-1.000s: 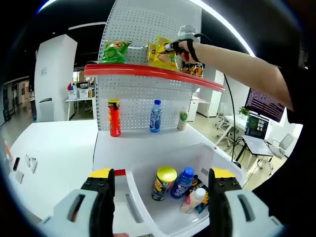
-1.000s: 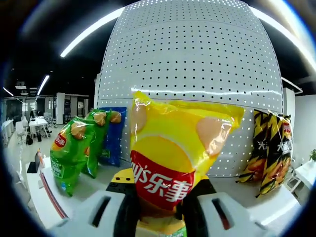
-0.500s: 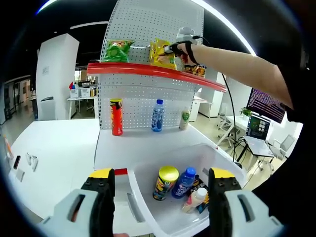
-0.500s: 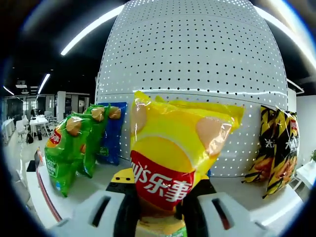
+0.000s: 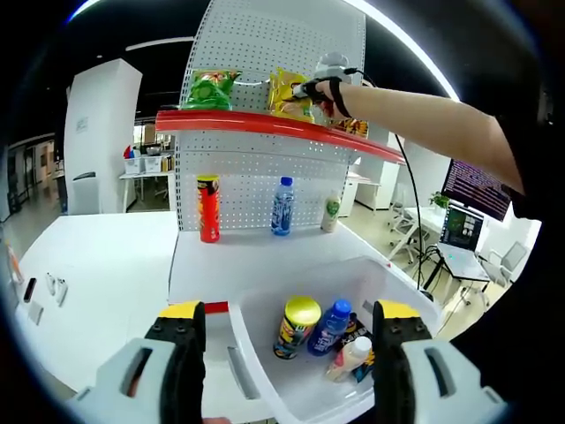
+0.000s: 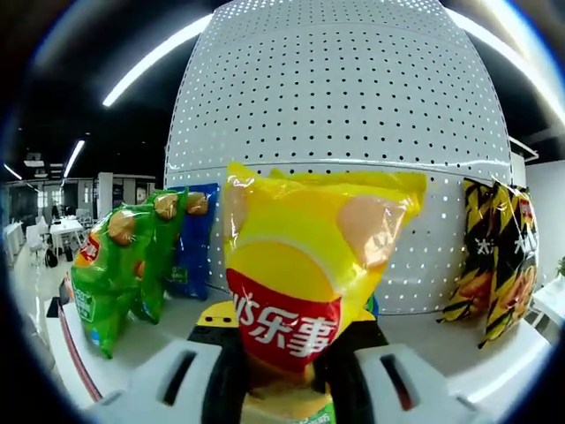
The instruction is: Place the items from the shopping basket onto the snack and drink counter
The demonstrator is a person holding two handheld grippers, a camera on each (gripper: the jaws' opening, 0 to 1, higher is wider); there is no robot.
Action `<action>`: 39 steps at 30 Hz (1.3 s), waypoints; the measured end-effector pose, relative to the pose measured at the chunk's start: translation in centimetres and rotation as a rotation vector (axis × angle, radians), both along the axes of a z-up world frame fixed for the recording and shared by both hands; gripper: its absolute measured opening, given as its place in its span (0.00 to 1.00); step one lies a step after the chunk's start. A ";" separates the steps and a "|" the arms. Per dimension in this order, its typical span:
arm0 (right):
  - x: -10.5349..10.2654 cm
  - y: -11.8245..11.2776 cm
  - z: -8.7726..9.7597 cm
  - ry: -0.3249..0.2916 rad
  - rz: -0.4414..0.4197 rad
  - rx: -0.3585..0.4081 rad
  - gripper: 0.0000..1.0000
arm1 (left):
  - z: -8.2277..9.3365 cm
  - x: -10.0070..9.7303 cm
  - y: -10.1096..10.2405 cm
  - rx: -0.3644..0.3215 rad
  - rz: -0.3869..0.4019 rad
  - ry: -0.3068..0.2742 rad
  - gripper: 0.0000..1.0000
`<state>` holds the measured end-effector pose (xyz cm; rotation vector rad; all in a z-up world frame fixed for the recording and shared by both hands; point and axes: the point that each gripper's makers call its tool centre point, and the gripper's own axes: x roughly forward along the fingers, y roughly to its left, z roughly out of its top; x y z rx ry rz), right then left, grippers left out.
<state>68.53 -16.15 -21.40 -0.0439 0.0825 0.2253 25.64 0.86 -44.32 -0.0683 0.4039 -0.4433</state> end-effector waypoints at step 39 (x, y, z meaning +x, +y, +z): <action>0.9 -0.7 0.0 -0.006 -0.008 -0.089 0.49 | -0.3 -1.1 1.0 -0.002 0.018 0.004 0.76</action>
